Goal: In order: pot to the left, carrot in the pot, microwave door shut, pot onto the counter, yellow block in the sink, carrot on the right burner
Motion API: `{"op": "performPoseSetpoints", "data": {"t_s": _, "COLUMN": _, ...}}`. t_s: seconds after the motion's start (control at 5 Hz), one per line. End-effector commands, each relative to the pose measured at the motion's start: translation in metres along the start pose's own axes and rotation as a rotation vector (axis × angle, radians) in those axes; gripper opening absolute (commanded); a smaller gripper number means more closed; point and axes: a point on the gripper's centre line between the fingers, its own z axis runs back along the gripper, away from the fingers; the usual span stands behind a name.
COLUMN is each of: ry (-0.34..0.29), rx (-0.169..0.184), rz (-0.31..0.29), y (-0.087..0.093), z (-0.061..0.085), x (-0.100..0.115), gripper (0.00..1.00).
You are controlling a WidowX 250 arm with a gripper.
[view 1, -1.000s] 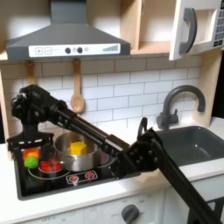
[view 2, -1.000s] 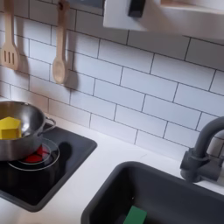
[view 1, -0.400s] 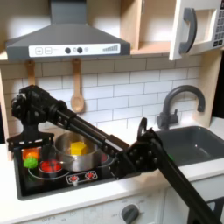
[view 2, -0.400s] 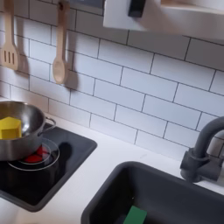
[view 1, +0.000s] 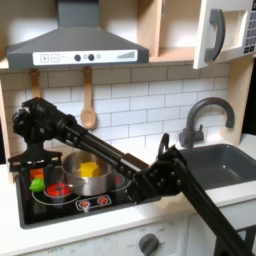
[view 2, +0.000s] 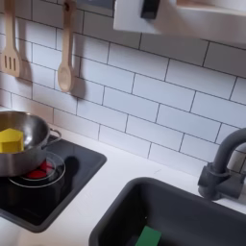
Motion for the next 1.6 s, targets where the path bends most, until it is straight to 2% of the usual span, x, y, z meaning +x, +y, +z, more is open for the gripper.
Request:
{"op": "performPoseSetpoints", "data": {"t_s": 0.0, "ry": 0.001, "rx": -0.013, "rz": -0.008, "y": -0.002, "z": -0.003, "x": 0.000, "gripper": 1.00}}
{"op": "performPoseSetpoints", "data": {"t_s": 0.4, "ry": 0.003, "rx": -0.022, "rz": -0.012, "y": -0.003, "z": -0.003, "x": -0.001, "gripper": 0.98}}
{"op": "performPoseSetpoints", "data": {"t_s": 0.6, "ry": 0.000, "rx": -0.025, "rz": -0.015, "y": -0.004, "z": -0.003, "x": -0.002, "gripper": 0.00}}
{"op": "performPoseSetpoints", "data": {"t_s": 1.0, "ry": -0.013, "rx": -0.042, "rz": -0.051, "y": -0.011, "z": -0.003, "x": -0.001, "gripper": 0.00}}
{"op": "performPoseSetpoints", "data": {"t_s": 1.2, "ry": -0.022, "rx": -0.039, "rz": -0.046, "y": -0.010, "z": -0.001, "x": 0.000, "gripper": 0.00}}
{"op": "performPoseSetpoints", "data": {"t_s": 1.4, "ry": -0.035, "rx": -0.026, "rz": -0.046, "y": -0.009, "z": 0.009, "x": 0.003, "gripper": 0.00}}
